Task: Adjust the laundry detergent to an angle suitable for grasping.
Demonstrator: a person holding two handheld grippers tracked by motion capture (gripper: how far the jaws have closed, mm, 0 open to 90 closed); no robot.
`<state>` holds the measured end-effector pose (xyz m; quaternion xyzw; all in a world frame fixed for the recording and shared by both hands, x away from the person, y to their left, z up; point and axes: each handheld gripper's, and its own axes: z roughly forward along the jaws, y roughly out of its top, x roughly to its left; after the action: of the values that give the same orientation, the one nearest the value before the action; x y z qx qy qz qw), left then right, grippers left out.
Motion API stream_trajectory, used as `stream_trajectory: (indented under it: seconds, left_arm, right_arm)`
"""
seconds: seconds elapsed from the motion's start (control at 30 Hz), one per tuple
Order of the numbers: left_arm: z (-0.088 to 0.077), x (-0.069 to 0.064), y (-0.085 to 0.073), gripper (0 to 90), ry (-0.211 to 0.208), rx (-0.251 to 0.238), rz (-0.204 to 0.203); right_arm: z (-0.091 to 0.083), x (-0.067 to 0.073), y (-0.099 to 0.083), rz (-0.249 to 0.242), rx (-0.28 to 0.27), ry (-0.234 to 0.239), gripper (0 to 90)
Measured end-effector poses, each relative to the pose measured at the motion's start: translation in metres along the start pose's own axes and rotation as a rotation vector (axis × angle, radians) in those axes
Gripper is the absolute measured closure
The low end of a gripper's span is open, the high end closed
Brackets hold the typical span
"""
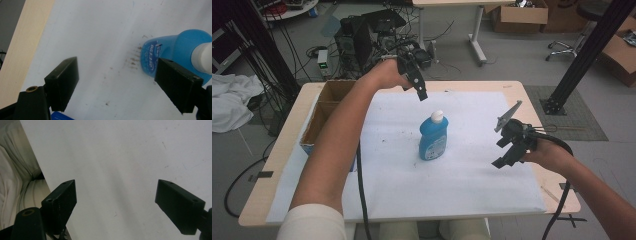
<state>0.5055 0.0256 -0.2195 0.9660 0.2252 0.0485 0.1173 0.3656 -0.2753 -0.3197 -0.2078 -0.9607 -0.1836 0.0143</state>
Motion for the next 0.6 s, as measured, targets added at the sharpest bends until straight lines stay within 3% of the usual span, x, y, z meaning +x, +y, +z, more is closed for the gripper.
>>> stream_trajectory:
  seconds: [0.6]
  left_arm:
    - [-0.0066,-0.0011,-0.0038,20.1,0.013,-0.004,-0.009]
  right_arm:
    - [-0.0006,0.0050,-0.0023,0.003,-0.006,0.003,17.5]
